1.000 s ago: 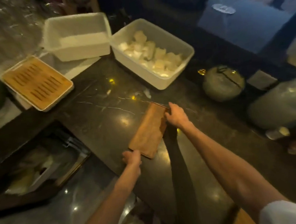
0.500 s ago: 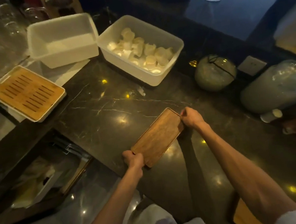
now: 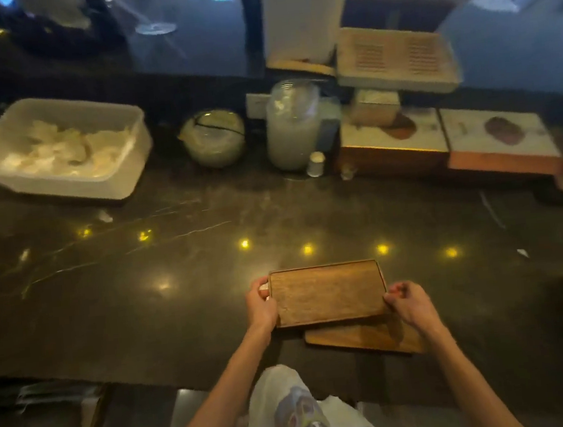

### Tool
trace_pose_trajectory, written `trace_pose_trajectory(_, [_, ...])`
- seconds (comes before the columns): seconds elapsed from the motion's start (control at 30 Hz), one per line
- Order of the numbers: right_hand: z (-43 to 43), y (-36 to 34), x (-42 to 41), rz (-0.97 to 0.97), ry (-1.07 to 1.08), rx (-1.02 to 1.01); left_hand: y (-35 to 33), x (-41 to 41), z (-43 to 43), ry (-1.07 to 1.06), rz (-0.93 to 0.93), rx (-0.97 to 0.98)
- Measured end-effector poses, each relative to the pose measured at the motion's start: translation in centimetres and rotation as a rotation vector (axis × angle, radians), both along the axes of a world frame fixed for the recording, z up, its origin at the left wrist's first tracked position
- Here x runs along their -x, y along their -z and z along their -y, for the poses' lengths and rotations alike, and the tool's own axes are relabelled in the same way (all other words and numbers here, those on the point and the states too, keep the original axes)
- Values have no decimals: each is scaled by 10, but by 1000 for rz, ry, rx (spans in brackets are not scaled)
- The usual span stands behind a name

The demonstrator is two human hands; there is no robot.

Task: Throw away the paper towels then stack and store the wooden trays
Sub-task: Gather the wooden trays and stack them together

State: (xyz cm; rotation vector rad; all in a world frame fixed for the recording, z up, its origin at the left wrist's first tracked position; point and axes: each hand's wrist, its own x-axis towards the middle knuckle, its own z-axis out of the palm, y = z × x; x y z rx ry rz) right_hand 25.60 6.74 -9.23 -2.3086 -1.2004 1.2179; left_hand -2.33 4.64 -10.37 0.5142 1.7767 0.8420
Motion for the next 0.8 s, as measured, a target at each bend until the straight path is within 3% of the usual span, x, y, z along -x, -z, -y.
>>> trace_pose_trajectory(0.3, [54, 24, -63, 83, 34, -11, 6, -67, 2, 273, -325, -12])
trace_pose_trajectory(0.47, [65, 28, -57, 112, 79, -22, 12, -66, 5, 394, -400, 42])
trace_pose_trajectory(0.6, [71, 22, -49, 111, 105, -78, 18, -65, 6, 436, -428, -47])
trace_pose_trajectory(0.8, [72, 22, -50, 151, 119, -68, 20, -64, 7, 505, -379, -44])
